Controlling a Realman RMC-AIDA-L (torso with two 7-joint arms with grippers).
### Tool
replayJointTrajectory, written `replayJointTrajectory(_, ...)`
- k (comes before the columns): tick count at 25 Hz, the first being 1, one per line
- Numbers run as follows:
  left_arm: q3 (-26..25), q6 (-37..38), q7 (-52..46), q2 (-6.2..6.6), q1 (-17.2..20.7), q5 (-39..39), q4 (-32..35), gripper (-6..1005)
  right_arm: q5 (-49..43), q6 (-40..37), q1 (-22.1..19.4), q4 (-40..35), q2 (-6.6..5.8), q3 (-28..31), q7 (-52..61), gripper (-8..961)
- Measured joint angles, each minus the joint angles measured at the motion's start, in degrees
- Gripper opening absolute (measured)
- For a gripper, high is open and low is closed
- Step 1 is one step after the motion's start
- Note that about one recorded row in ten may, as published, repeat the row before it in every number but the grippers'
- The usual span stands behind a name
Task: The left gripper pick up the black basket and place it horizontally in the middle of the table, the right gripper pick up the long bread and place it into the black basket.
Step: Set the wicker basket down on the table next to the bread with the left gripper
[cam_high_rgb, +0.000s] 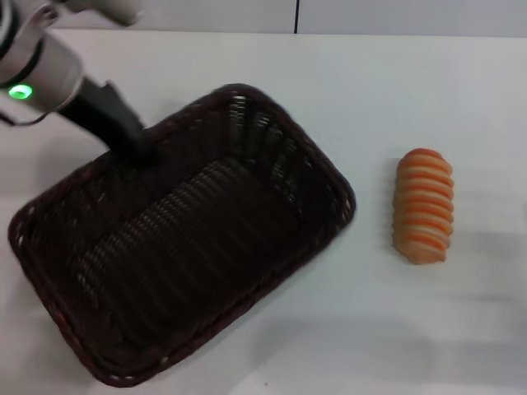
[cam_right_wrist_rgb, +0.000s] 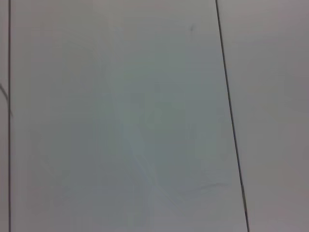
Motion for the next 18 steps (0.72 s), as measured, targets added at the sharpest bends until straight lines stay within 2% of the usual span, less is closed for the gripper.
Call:
replayJointTrajectory(2,0.0,-0.1,3.4,-0.05,-3.1,-0.3,3.2,252,0.0,-0.5,-0.2,0.1,0.03,-0.1,-0.1,740)
replayJointTrajectory(3,0.3,-0.3,6.1,-0.23,-5.9,-0.8,5.9,244,0.0,-1.0,-0.2,0.2,0.06,-0.2,-0.2,740)
replayJointTrajectory(4,0.3,-0.3,6.1,-0.23,-5.9,-0.8,5.9,237,0.0,-1.0,-0.2,0.2,0.06,-0.2,-0.2,740)
replayJointTrajectory(7,0.4,-0.4,11.5,-0.35,-9.6,-3.3,10.3,221,0.0,-1.4,-0.3,0.3,0.07,-0.3,-0.2,741)
replayJointTrajectory(11,1.9,-0.4,16.7,-0.34,-10.8,-7.7,12.5,217,0.0,-2.1,-0.8,0.3,0.14,-0.3,-0.2,740)
replayJointTrajectory(13,2.3,-0.4,18.8,-0.22,-12.8,-10.0,14.2,212,0.0,-2.2,-1.1,0.3,0.16,-0.4,-0.3,740)
replayJointTrajectory(18,3.1,0.5,21.2,-0.40,-14.8,-11.6,17.7,201,0.2,-2.3,-1.1,0.3,0.13,-0.4,-0.4,739)
